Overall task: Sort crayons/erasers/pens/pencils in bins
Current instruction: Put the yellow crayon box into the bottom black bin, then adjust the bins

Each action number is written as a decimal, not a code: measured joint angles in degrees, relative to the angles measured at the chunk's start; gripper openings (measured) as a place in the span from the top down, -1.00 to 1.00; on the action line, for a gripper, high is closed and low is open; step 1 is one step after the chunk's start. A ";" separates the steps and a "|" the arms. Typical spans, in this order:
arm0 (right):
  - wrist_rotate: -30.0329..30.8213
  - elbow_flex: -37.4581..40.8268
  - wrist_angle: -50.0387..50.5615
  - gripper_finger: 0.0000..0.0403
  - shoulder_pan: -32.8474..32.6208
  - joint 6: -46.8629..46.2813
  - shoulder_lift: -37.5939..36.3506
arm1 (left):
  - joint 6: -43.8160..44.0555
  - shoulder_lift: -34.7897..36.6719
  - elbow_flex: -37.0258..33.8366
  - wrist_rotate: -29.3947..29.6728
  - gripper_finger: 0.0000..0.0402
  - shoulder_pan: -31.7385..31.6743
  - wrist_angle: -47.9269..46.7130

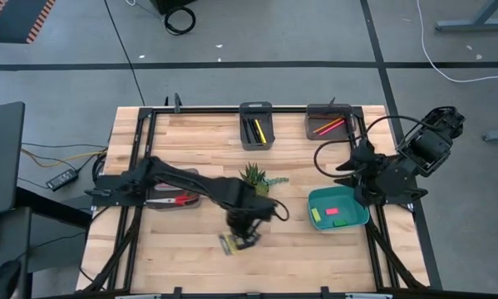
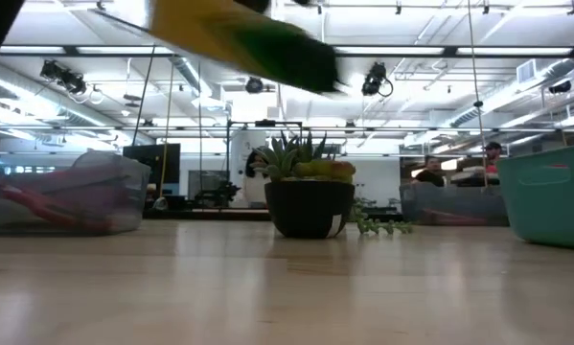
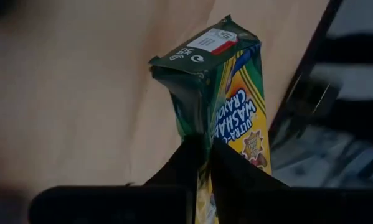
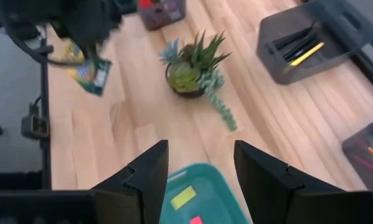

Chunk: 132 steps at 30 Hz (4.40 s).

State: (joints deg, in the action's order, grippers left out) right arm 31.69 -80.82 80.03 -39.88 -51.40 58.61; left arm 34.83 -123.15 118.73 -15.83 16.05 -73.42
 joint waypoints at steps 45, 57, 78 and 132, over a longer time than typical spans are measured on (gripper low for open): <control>9.60 -0.02 -4.44 0.07 7.43 -15.28 1.11 | -29.23 54.60 -68.66 16.06 0.44 -9.90 11.79; 5.74 0.00 -5.66 0.07 7.41 -12.50 5.61 | -24.39 54.42 -60.69 22.16 -0.03 -9.90 7.45; 5.76 0.00 -5.95 0.07 10.14 -7.31 7.72 | -14.11 30.93 -57.96 26.05 0.04 -9.10 15.59; -27.71 26.32 -31.58 0.20 26.18 25.93 28.48 | 3.68 41.18 -35.59 38.20 0.45 0.91 16.05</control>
State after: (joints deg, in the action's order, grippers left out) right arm 3.98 -54.50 48.45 -13.69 -25.47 87.09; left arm 38.51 -81.97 83.13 22.37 16.96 -57.36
